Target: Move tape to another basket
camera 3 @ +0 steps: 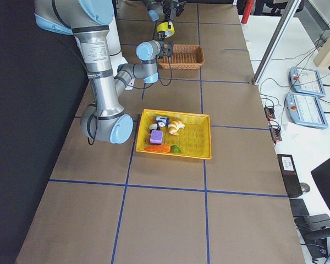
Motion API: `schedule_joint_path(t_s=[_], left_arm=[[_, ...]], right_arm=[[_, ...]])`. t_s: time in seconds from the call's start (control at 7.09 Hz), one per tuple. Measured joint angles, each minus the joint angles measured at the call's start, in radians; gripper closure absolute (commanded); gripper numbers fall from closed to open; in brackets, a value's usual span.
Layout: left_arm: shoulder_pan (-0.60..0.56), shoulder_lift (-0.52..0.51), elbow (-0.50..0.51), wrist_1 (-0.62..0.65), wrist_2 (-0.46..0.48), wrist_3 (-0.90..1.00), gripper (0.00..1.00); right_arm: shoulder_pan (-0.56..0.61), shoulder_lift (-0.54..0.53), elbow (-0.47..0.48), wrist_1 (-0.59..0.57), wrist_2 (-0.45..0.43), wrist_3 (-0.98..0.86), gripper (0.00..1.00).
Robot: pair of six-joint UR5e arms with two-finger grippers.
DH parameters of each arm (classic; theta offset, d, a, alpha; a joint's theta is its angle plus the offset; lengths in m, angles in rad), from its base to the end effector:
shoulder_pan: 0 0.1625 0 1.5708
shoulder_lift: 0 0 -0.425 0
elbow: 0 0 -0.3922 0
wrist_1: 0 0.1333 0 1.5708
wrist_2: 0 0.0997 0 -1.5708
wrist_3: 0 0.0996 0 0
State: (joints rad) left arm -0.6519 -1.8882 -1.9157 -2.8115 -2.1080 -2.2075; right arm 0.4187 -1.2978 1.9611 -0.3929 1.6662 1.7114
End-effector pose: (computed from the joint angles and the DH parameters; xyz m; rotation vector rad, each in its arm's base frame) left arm 0.3398 -0.3629 0.2029 -0.3465 1.8399 -0.3823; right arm -0.3997 -0.3134 0.2077 0.1898 -1.8409 0.3034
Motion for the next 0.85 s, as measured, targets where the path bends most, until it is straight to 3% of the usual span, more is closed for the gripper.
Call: schedule_joint_path(t_s=[0.28,0.42,0.85], left_arm=[[-0.002,-0.031,-0.005,0.225,-0.003,0.163,0.98],[-0.003,-0.046,-0.005,0.342,0.000,0.250,0.98],[-0.007,-0.072,0.001,0.736,0.037,0.600,0.98]], right_arm=[[0.052,-0.070,0.002,-0.080,0.008,-0.109,0.01],[0.070,-0.084,0.001,-0.176,0.021,-0.167,0.00],[0.228,-0.049,0.002,-0.626,0.166,-0.415,0.00]])
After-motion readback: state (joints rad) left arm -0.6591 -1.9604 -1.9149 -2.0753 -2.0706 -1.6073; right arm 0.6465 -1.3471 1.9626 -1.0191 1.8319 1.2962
